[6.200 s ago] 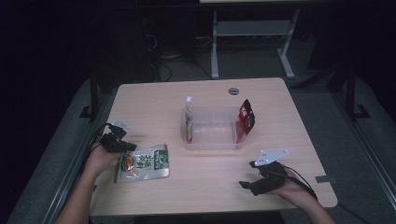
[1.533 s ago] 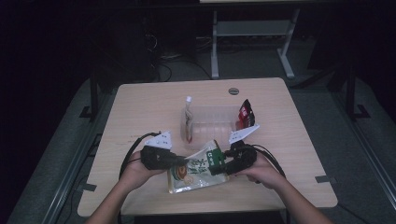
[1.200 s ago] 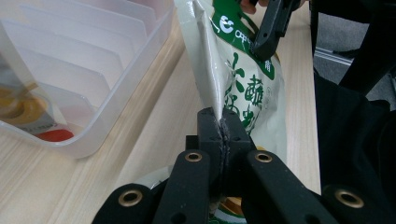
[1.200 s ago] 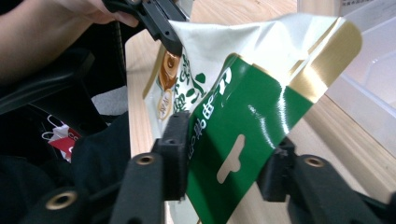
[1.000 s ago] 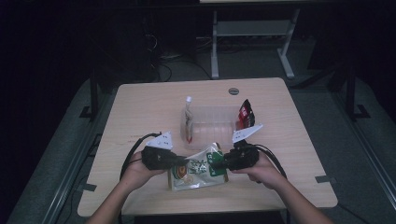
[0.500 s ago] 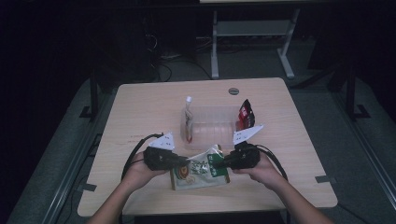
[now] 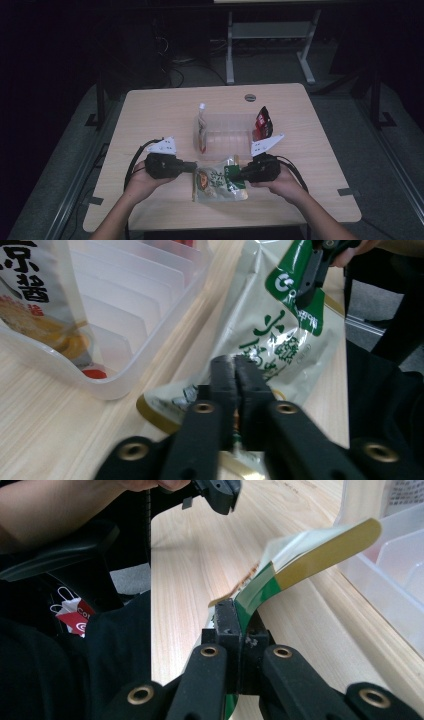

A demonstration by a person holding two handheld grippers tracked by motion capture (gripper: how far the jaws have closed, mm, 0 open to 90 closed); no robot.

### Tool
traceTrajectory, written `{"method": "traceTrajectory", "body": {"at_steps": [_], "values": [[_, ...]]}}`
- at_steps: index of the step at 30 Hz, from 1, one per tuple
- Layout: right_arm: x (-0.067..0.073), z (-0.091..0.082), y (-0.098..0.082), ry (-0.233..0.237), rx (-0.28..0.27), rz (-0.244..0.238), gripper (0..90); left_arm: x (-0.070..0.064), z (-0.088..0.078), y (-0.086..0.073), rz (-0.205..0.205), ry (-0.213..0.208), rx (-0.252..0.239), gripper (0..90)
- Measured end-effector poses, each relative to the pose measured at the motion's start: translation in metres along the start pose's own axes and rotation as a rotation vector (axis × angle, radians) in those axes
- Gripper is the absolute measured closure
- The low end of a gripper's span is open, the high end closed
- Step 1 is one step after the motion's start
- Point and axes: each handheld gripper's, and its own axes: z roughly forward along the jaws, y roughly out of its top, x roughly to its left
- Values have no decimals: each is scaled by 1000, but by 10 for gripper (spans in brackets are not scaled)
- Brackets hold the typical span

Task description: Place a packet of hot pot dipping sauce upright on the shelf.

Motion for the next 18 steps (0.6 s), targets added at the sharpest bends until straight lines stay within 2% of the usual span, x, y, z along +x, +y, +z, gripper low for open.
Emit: {"method": "traceTrajectory", "body": {"at_steps": [11, 18], "values": [[11, -7, 6, 44, -66, -10, 900, -10, 24, 17, 60, -28, 41, 896], [16, -7, 14, 57, -79, -47, 900, -16, 41, 30, 83, -57, 41, 896]]}}
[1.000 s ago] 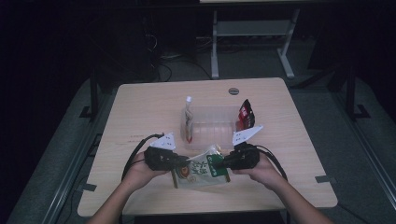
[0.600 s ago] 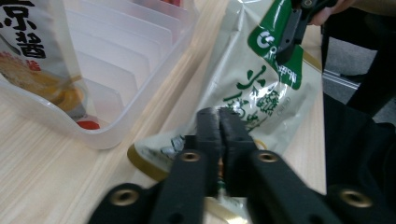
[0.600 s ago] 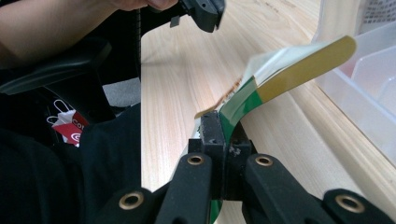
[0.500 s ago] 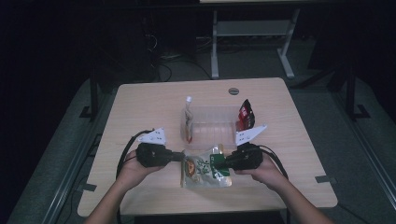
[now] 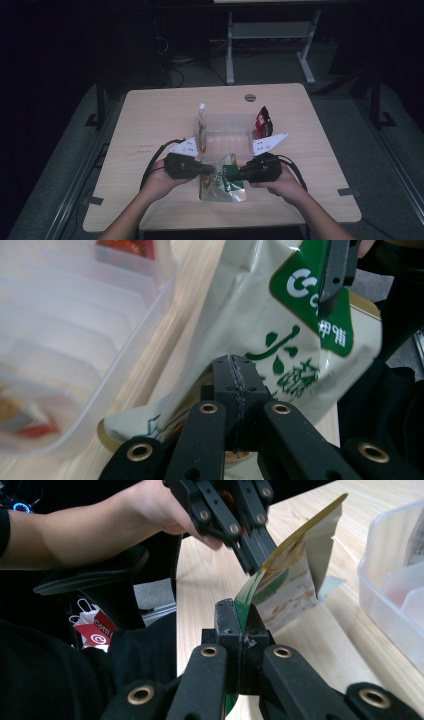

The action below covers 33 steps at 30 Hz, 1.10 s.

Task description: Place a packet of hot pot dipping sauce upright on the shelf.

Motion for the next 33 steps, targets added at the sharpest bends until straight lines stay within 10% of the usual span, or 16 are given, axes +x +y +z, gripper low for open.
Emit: {"method": "traceTrajectory", "body": {"at_steps": [17, 33], "values": [[0, -15, 14, -23, -43, -51, 900, -3, 17, 13, 7, -33, -5, 894], [-3, -35, 28, -81, -71, -76, 900, 0, -3, -13, -73, -32, 39, 609]]}}
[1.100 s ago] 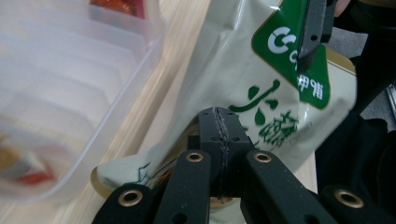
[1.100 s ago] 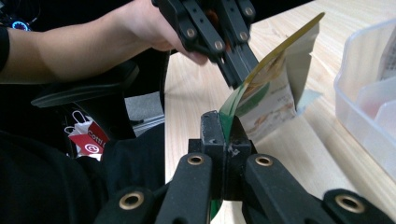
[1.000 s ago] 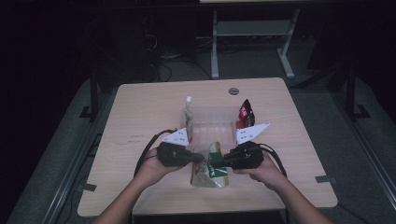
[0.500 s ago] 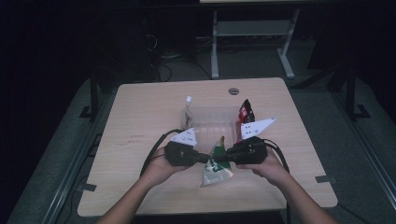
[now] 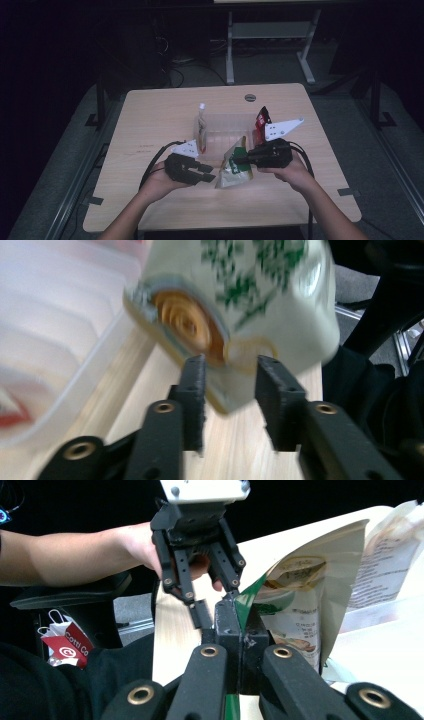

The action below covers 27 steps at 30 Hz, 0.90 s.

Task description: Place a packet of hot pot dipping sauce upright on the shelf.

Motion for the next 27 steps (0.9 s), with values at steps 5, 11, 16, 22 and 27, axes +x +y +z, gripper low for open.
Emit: {"method": "traceTrajectory", "body": {"at_steps": [5, 11, 16, 22, 27], "values": [[-4, -6, 9, -16, -8, -18, 900, 2, -5, -19, -38, 13, 34, 478], [-13, -17, 29, -47, -15, -39, 900, 5, -9, -41, -90, 26, 54, 367], [-19, -21, 41, -63, -18, -50, 900, 10, -6, -45, -118, 33, 54, 319], [-34, -25, 59, -89, -10, -64, 900, 11, -3, -46, -114, 32, 62, 292], [-50, -22, 67, -110, 16, -54, 900, 13, -4, -47, -115, 32, 67, 291]]}}
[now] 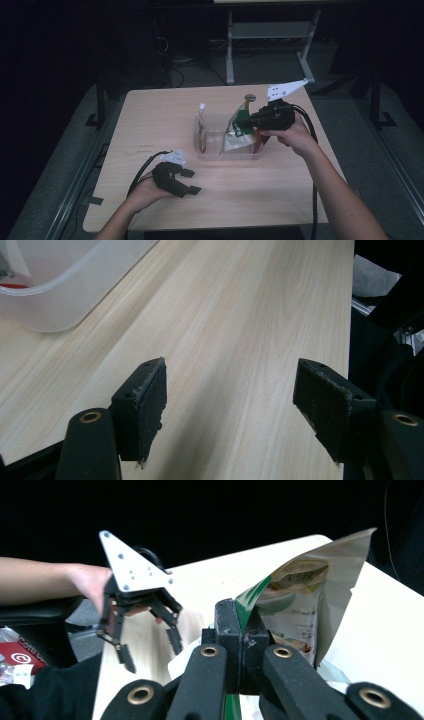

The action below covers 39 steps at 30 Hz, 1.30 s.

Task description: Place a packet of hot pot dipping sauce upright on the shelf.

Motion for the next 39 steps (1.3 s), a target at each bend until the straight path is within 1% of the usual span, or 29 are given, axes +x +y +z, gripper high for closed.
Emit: {"method": "traceTrajectory", "body": {"at_steps": [1, 2, 3, 4, 5, 7, 8, 14, 21, 26, 29, 33, 36, 37, 38, 39], "values": [[0, 0, 0, 0, 0, 0, 900, 0, 0, 0, 0, 0, 0, 291], [-6, 2, 1, -3, 4, 6, 900, 1, 0, 0, 3, -1, -1, 291], [-6, 2, 1, -3, 4, 6, 900, 1, 0, 0, 3, -1, -1, 290], [-12, 4, 1, -16, 17, 11, 900, 1, 0, 0, 7, 1, 2, 291], [-12, 4, 1, -16, 17, 11, 900, 1, 0, -1, 6, 1, 4, 291], [-20, 6, 1, -26, 29, 20, 900, 1, -1, -1, 7, -1, 7, 290], [-20, 6, 1, -26, 29, 20, 900, 1, -1, -1, 7, -1, 7, 290], [-31, 9, -1, -46, 62, 40, 900, 1, 1, -1, 1, -4, 4, 288], [-31, 7, -2, -48, 74, 35, 900, 1, 0, -1, 1, -5, 7, 288], [-30, 2, -1, -51, 65, 31, 900, 1, 1, -1, -4, -6, 6, 288], [-30, 2, -2, -52, 66, 37, 900, 2, 2, -1, 4, -6, 4, 288], [-30, 4, -3, -49, 81, 37, 900, 1, 2, -1, -3, -9, 7, 287], [-30, 8, -2, -43, 82, 32, 900, 1, 2, -1, -9, -11, 7, 287], [-30, 9, -2, -39, 83, 30, 900, 2, 2, -1, -3, -8, 8, 287], [-29, 11, -2, -37, 83, 30, 900, 1, 2, -1, -10, -11, 8, 287], [-29, 13, -1, -33, 84, 27, 900, 2, 2, -1, -3, -9, 9, 287]]}}
